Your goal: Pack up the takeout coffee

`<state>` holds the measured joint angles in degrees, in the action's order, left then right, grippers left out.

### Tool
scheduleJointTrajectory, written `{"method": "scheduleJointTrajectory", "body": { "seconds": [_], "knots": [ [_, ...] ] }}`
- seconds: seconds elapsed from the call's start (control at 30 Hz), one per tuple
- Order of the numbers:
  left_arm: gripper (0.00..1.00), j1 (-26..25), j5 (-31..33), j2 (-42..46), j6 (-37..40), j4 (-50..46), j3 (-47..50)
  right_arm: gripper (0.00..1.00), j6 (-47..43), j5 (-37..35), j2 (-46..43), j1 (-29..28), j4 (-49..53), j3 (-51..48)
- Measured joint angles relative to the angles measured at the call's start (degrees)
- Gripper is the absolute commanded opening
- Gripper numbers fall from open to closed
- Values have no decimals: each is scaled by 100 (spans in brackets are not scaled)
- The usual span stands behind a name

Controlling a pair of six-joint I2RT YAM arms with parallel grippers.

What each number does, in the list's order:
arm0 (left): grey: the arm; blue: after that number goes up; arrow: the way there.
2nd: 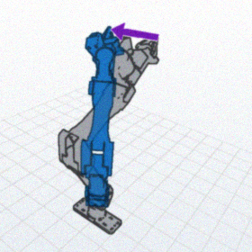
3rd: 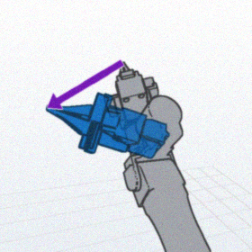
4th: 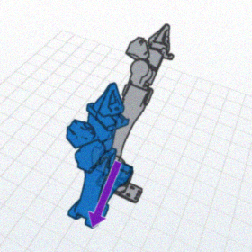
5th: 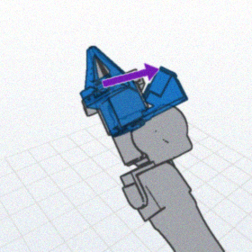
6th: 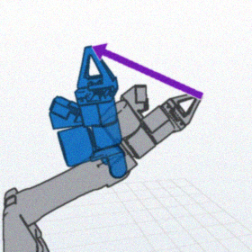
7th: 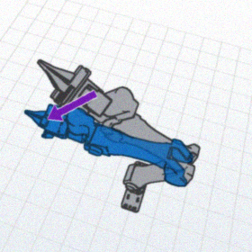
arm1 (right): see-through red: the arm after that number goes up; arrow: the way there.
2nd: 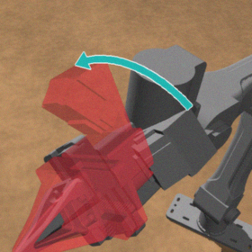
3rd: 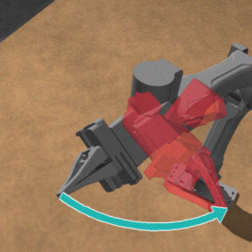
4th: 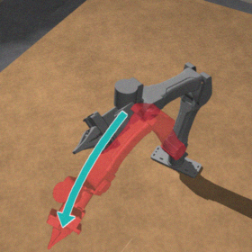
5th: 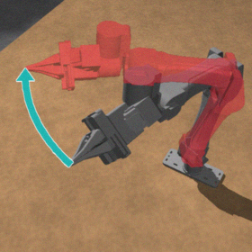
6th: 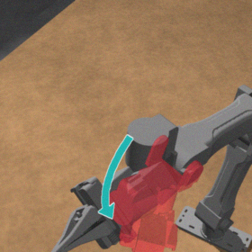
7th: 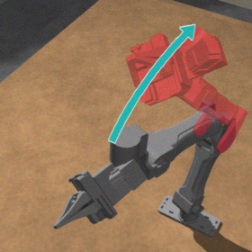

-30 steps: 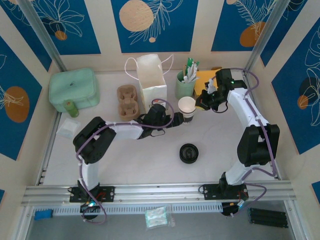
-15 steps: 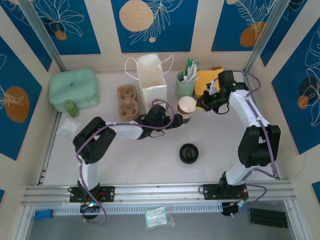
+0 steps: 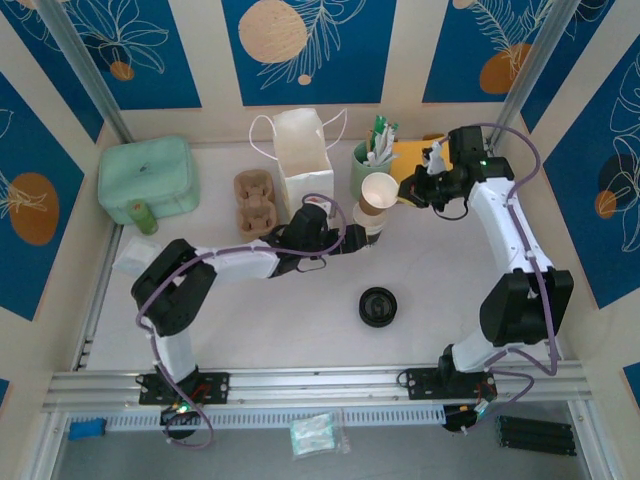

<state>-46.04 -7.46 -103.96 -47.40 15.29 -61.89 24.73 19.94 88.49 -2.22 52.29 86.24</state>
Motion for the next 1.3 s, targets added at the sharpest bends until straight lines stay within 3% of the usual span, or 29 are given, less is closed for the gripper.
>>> {"method": "scheduleJointTrajectory", "body": {
  "seconds": [0.4,0.73,1.03,1.3],
  "knots": [
    [100,-2,-107,1563,352,-728,601,0,68,-59,-887,-264,389,136],
    [100,0,549,3152,468,-1801,1333,0,323,-562,-1569,-1705,542,-850],
    [99,0,1141,3877,334,-2271,1880,0,839,-1029,-1309,-2855,-90,-2127],
    [99,0,1165,3866,264,-2308,1880,0,986,-1252,-765,-2970,-752,-2365]
  ]
}}
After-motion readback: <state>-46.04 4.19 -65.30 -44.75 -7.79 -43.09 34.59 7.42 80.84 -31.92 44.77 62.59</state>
